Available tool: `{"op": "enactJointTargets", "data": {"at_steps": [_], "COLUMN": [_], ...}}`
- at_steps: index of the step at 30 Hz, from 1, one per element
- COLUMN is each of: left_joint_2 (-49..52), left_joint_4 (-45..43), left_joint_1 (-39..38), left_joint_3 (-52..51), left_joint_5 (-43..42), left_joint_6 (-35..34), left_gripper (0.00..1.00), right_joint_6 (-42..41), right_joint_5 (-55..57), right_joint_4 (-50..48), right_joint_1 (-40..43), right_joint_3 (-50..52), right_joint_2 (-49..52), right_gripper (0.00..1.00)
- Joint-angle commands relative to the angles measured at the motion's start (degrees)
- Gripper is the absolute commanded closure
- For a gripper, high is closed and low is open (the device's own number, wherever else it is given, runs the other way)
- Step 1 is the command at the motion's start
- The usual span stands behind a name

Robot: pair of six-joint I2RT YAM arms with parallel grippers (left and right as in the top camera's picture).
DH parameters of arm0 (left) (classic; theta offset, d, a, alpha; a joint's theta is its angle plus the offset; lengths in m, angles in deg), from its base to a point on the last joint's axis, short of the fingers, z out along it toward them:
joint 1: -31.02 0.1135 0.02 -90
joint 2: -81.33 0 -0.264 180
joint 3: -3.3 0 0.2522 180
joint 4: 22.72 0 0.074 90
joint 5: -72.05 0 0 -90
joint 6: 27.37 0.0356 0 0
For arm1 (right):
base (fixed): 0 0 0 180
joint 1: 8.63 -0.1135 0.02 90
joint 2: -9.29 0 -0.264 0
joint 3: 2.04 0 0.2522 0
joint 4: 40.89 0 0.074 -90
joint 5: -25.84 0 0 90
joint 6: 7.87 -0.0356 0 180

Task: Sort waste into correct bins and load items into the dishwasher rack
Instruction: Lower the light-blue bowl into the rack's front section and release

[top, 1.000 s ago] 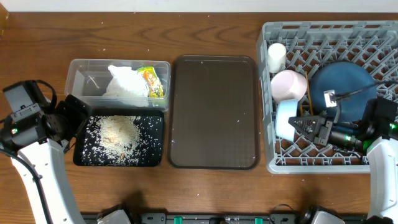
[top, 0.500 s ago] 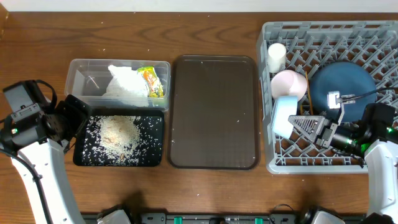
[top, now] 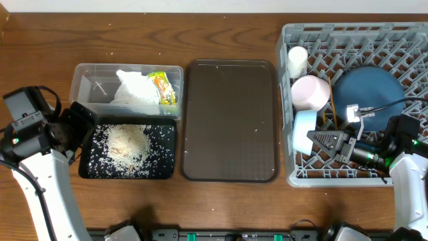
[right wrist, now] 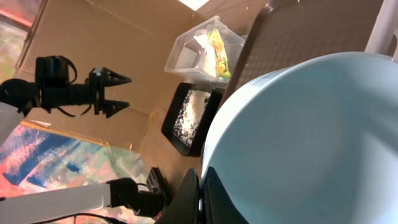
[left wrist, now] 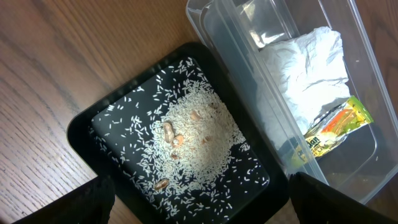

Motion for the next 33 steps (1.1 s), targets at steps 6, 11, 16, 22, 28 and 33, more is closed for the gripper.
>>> {"op": "enactJointTargets", "data": {"at_steps": [6,11,16,22,28,33], "left_joint_2": [0.00,0.00,0.02,0.00,0.00,0.00], "left_joint_4": [0.11,0.11,0.11,0.11,0.09,0.11], "left_joint_1": [0.24,0.24,0.24,0.26,0.26,0.24], "left_joint_3": [1.03,1.03,1.03,1.03,1.03,1.03], "left_joint_5": [0.33,0.33,0.33,0.33,0.33,0.33], "left_joint_6": [0.31,0.33,0.31,0.31,0.31,0.31], "left_gripper": [0.08,0.08,0.08,0.08,0.08,0.08], "right_joint_6": [5.53,6.01,8.31,11.41,12.68,12.66], "right_joint_5": [2.58,-4.28,-4.66,0.83,4.59,7.50], "right_joint_4": [2.43,3.17,6.10,8.85,9.09,9.07], "right_joint_1": [-0.22,-0.22,-0.83,-2.45,-1.73,-0.63], "right_joint_3": [0.44,0.44,0.44,0.48,0.48,0.48], "right_joint_2": [1.03,1.05,1.05,1.05,1.05,1.05], "right_gripper": [0.99,0.99,0.99,0.99,0.99,0.99]}}
